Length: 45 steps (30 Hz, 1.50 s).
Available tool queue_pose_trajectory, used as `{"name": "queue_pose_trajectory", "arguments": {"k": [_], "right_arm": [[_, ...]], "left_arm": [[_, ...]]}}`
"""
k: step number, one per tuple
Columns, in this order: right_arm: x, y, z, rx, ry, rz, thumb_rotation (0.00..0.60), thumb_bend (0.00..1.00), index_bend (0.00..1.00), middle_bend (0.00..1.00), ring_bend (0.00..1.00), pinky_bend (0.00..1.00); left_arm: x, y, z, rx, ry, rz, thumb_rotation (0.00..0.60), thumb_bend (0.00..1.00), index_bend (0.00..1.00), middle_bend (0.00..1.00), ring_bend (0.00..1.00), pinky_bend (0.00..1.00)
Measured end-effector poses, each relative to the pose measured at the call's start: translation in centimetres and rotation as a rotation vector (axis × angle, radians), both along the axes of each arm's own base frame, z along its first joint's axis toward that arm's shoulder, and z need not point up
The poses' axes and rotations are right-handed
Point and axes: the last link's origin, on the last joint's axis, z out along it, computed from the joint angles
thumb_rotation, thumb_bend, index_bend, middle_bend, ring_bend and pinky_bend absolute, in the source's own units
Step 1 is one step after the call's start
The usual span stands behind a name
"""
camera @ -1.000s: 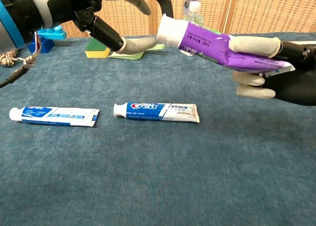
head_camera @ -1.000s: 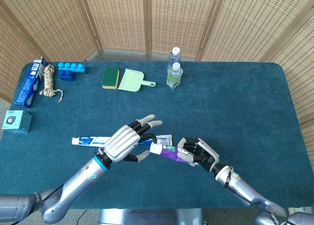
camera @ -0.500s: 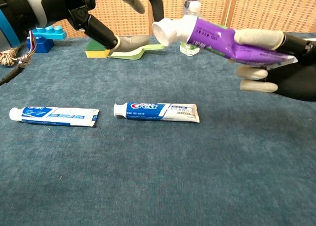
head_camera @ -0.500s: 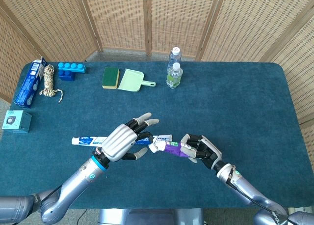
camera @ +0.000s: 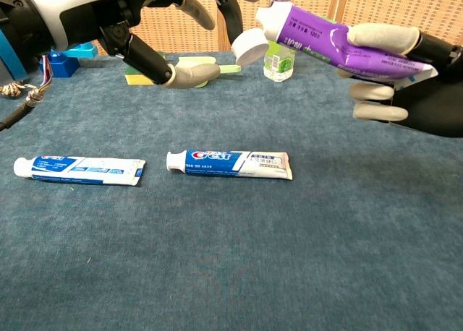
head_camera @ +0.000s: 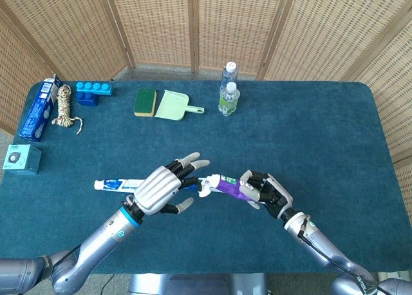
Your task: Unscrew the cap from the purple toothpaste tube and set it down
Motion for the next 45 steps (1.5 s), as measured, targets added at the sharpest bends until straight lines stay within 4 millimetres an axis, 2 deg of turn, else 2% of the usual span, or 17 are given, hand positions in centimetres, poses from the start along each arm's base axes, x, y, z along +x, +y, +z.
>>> {"name": "queue_pose_trajectory", "arguments": {"k": [7,11,15,20,29,35,37,40,43,45], "right_arm": [[0.5,0.1,0.0,-0.007,0.004,0.009,0.600,0.65,0.98,0.76,0.81,0.90],[0.5,0.2,-0.1,-0.015,0.039,0.029,0.600,0.66,0.98,0.76,0.81,0.90],[0.3,0.2,-0.2,-0.026,0.078,0.045,0.600,0.65,0.98,0.76,0.81,0.90],[-0.3,0.3,-0.3,-0.046,0.153,0.067,0.600,0.65,0.99,0.76,0.81,0.90],[-2.6,-0.5,0.0,-0.141,0.382,0.093,0.600,0.64,1.00,0.76,0.77,0.85],[-4.4,-1.5,0.1,-0.201,0.529,0.087,0.600,0.63,1.00,0.75,0.73,0.72],[-4.7,-1.8,-0.1,-0.210,0.548,0.080,0.600,0.63,0.99,0.75,0.72,0.70],[-5.2,-2.2,-0.6,-0.221,0.556,0.062,0.600,0.63,0.99,0.73,0.69,0.62],[-5.6,-2.6,-1.0,-0.230,0.572,0.061,0.600,0.60,0.96,0.66,0.62,0.52],[-5.9,-2.9,-1.2,-0.238,0.593,0.070,0.600,0.58,0.89,0.62,0.55,0.41]], "left_arm": [[-0.2,-0.2,-0.1,-0.002,0.008,-0.006,0.600,0.36,0.45,0.07,0.00,0.18],[-0.1,-0.1,0.5,0.016,-0.013,-0.011,0.600,0.36,0.36,0.03,0.00,0.17],[-0.1,0.0,2.1,0.058,-0.046,-0.012,0.600,0.36,0.29,0.01,0.00,0.16],[-0.9,0.1,4.1,0.103,-0.057,0.002,0.600,0.35,0.25,0.00,0.00,0.15],[-4.5,-0.2,7.6,0.189,-0.047,0.108,0.600,0.35,0.23,0.00,0.00,0.15],[-7.5,-0.9,9.8,0.229,-0.043,0.207,0.600,0.35,0.23,0.00,0.00,0.14],[-8.4,-1.1,10.5,0.243,-0.039,0.240,0.600,0.35,0.23,0.00,0.00,0.14],[-9.8,-1.6,11.4,0.261,-0.029,0.289,0.600,0.35,0.23,0.00,0.00,0.14],[-11.1,-2.0,12.2,0.278,-0.018,0.336,0.600,0.35,0.23,0.00,0.00,0.15],[-12.0,-2.4,12.7,0.291,-0.012,0.367,0.600,0.35,0.23,0.00,0.00,0.14]]}}
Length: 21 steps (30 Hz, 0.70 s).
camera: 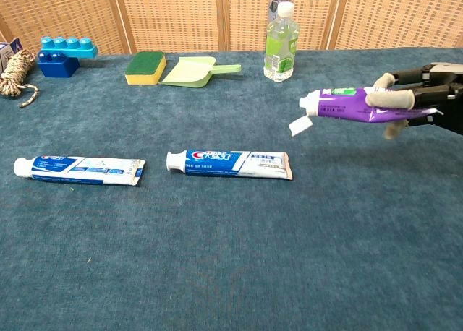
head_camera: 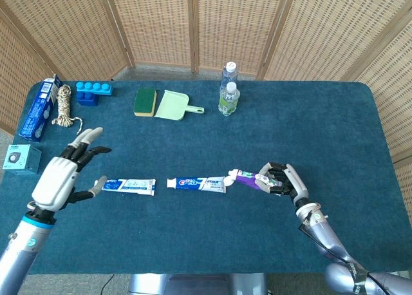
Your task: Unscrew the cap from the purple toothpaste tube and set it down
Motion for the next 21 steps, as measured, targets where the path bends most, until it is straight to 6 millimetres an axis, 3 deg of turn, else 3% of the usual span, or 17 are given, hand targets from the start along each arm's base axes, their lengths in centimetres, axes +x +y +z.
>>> {"name": "queue_pose_trajectory", "arguments": {"k": [4,6,12,21], "right_arm": [[-0.6,-0.5,-0.3,-0.012,0.065,0.028,0.600,0.55,0.73,0.50,0.37,0.15],[-1.2,-0.6,-0.6,-0.020,0.110,0.044,0.600,0.52,0.66,0.44,0.28,0.10],[-2.4,-0.5,-1.0,-0.049,0.189,0.082,0.600,0.33,0.50,0.30,0.12,0.06],[-3.6,-0.6,0.3,-0.138,0.222,0.090,0.523,0.21,0.42,0.24,0.02,0.05]], "left_arm": [[-1.5,-0.7,0.8,0.018,0.002,0.054,0.600,0.35,0.23,0.00,0.00,0.14],[-2.5,-1.1,1.1,0.029,-0.003,0.094,0.600,0.35,0.23,0.00,0.00,0.14],[-4.5,-2.1,1.5,0.046,-0.011,0.159,0.600,0.35,0.22,0.00,0.00,0.14],[-5.5,-2.8,1.4,0.054,-0.020,0.196,0.600,0.35,0.22,0.00,0.00,0.13]]}}
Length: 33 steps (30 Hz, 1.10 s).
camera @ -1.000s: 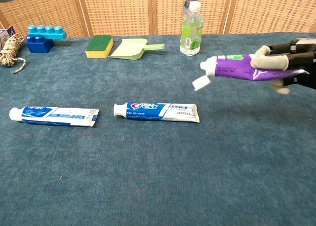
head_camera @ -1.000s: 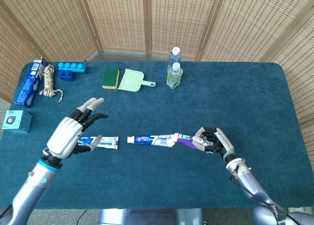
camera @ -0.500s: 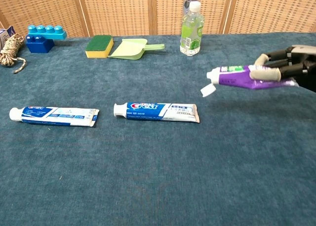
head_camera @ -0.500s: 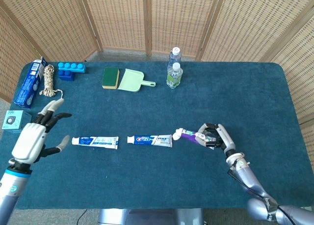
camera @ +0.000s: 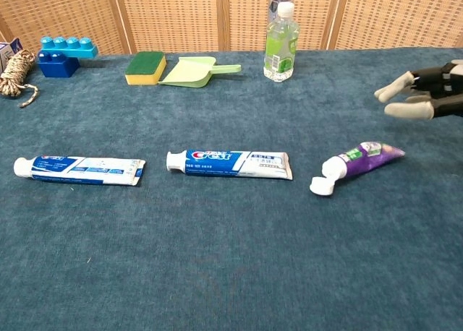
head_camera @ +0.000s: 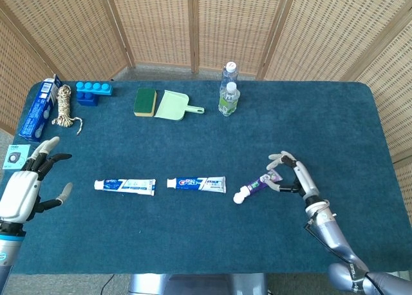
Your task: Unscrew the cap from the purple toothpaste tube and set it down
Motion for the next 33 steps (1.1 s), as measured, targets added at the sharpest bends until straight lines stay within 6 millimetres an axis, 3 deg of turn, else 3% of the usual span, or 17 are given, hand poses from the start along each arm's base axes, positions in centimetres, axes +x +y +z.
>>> {"name": "queue_pose_trajectory", "arguments": {"k": [7,15,33], "right_arm": [[0.1,0.0,1.1,-0.078,-0.004,0.023,0.520,0.21,0.42,0.24,0.02,0.06],[-0.1,1.1,2.6,-0.191,0.231,0.114,0.527,0.21,0.42,0.25,0.02,0.06],[-1.5,8.3,6.1,-0.324,0.861,0.174,0.600,0.20,0.43,0.26,0.07,0.06]], "left_arm": [[-0.2,-0.6,-0.1,0.007,0.010,0.004,0.600,0.35,0.22,0.00,0.00,0.12],[-1.3,-2.0,-0.1,0.039,0.157,0.032,0.600,0.35,0.21,0.01,0.00,0.08],[-4.8,-7.8,-1.2,0.023,0.315,0.175,0.600,0.35,0.18,0.04,0.00,0.00]]}}
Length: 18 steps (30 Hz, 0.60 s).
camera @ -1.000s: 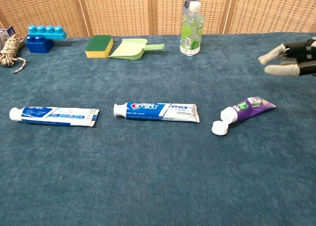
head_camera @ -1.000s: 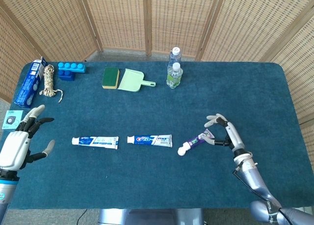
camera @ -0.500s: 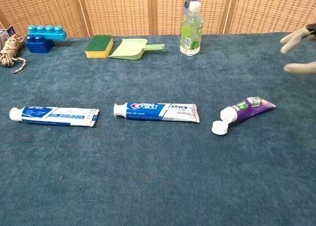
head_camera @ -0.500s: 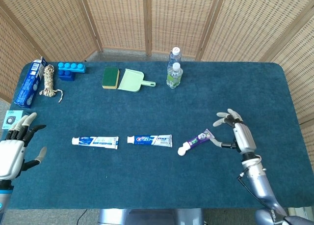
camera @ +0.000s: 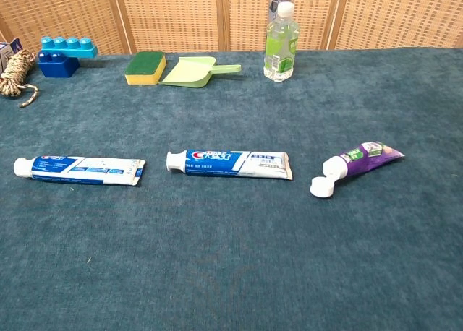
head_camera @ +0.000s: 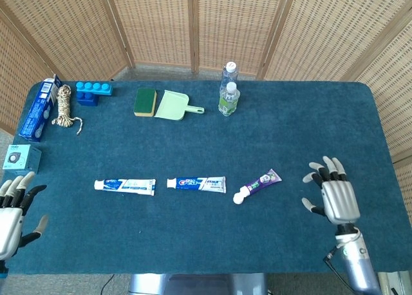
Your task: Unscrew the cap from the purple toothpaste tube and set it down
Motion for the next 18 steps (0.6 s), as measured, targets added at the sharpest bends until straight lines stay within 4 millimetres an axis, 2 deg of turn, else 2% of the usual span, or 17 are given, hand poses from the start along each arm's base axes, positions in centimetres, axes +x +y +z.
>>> {"name": "queue_pose_trajectory", "arguments": {"k": [3,8,18], "right_arm": [[-0.3,1.5,0.2,-0.021,0.013,-0.025,0.600,0.21,0.43,0.26,0.07,0.07],[0.0,2.9,0.6,-0.035,0.003,-0.032,0.600,0.20,0.43,0.26,0.07,0.07],[0.1,4.1,1.3,-0.042,0.003,-0.034,0.600,0.20,0.43,0.26,0.07,0.07]], "left_arm": [[-0.4,-0.7,0.0,0.007,0.007,0.016,0.600,0.35,0.18,0.05,0.00,0.00],[-0.6,-1.7,-0.1,0.027,-0.016,0.032,0.600,0.35,0.18,0.05,0.00,0.00],[0.0,-2.4,0.2,0.041,-0.025,0.023,0.600,0.35,0.16,0.05,0.00,0.00]]}}
